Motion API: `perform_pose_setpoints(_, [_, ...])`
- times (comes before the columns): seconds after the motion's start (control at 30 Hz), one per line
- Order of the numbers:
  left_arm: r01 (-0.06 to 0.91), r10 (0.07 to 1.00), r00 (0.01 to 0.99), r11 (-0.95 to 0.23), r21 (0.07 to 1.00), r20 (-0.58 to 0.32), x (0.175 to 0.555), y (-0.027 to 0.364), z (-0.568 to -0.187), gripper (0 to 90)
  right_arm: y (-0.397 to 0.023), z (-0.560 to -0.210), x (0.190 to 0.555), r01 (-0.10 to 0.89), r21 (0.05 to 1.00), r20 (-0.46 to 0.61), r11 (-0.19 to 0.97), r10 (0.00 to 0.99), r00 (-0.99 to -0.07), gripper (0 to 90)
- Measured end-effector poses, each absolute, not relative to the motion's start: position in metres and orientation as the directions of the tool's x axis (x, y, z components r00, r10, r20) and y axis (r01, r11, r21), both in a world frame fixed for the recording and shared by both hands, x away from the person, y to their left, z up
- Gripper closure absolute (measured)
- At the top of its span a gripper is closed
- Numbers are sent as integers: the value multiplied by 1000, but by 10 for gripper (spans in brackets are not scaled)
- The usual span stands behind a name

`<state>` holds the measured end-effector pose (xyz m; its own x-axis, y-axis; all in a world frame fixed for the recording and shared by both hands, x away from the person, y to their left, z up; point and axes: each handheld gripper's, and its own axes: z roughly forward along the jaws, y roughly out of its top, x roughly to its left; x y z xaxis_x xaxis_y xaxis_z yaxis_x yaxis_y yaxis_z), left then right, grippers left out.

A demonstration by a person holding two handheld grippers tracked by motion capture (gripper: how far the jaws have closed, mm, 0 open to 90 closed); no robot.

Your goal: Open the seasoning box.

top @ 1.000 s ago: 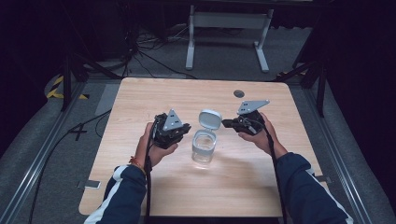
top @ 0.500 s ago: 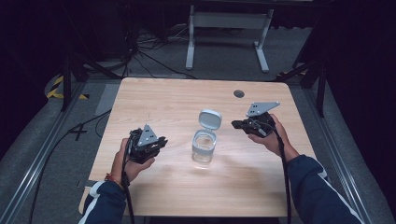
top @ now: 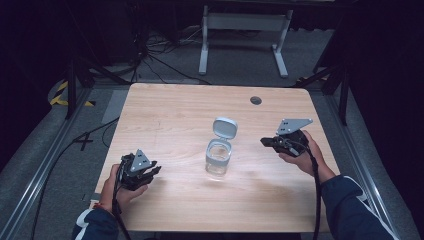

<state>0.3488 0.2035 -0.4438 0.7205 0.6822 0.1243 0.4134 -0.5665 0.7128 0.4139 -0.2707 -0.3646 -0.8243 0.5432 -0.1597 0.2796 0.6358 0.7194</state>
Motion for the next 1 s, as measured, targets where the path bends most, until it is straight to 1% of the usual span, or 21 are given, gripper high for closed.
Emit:
perform_pose_setpoints(0.13, [424, 680, 725, -564, 709, 108, 346, 207, -449, 672, -276, -367, 407, 280, 709, -167, 647, 540, -825, 874])
perform_pose_setpoints(0.17, [430, 684, 722, -564, 705, 107, 345, 208, -452, 672, -277, -368, 406, 282, 706, -168, 649, 541, -824, 867])
perform_pose_setpoints(0.2, [432, 691, 716, -554, 712, 104, 344, 209, -454, 623, -281, -370, 403, 284, 700, -174, 655, 542, -822, 858])
perform_pose_setpoints(0.33, [455, 701, 710, -534, 713, 71, 342, 211, -459, 544, -291, -376, 395, 298, 696, -171, 654, 554, -815, 818])
perform_pose_setpoints(0.43, [459, 703, 707, -540, 705, 78, 342, 212, -462, 476, -300, -380, 390, 309, 699, -167, 645, 567, -806, 747])
perform_pose_setpoints(0.5, [477, 714, 698, -525, 705, 60, 341, 212, -464, 438, -306, -382, 386, 308, 700, -174, 644, 573, -801, 671])
perform_pose_setpoints(0.53, [467, 707, 703, -539, 701, 75, 342, 214, -464, 421, -310, -383, 384, 312, 704, -178, 638, 584, -792, 626])
perform_pose_setpoints(0.57, [485, 716, 696, -520, 703, 49, 341, 213, -465, 403, -314, -385, 382, 319, 707, -178, 631, 596, -783, 594])
perform_pose_setpoints(0.63, [490, 719, 693, -519, 701, 48, 341, 214, -467, 358, -320, -387, 378, 326, 717, -165, 616, 604, -780, 533])
perform_pose_setpoints(0.7, [490, 716, 696, -524, 697, 49, 342, 214, -469, 339, -326, -390, 374, 330, 716, -167, 616, 610, -775, 476])
perform_pose_setpoints(0.73, [493, 717, 696, -520, 698, 42, 342, 214, -471, 317, -329, -393, 372, 333, 714, -170, 616, 613, -771, 455])
perform_pose_setpoints(0.8, [493, 712, 701, -534, 687, 51, 343, 214, -472, 299, -334, -397, 367, 343, 713, -163, 611, 621, -766, 441])
perform_pose_setpoints(0.83, [507, 714, 699, -530, 679, 36, 343, 214, -472, 287, -337, -400, 364, 346, 710, -165, 613, 623, -765, 427])
perform_pose_setpoints(0.87, [499, 712, 701, -529, 687, 40, 343, 214, -474, 274, -339, -402, 363, 340, 710, -174, 616, 622, -764, 413])
perform_pose_setpoints(0.97, [505, 717, 697, -512, 695, 22, 343, 214, -475, 265, -345, -408, 358, 360, 710, -156, 605, 634, -758, 396])
perform_pose_setpoints(1.0, [494, 713, 701, -519, 698, 34, 343, 216, -475, 254, -350, -413, 354, 359, 721, -163, 593, 648, -744, 386])
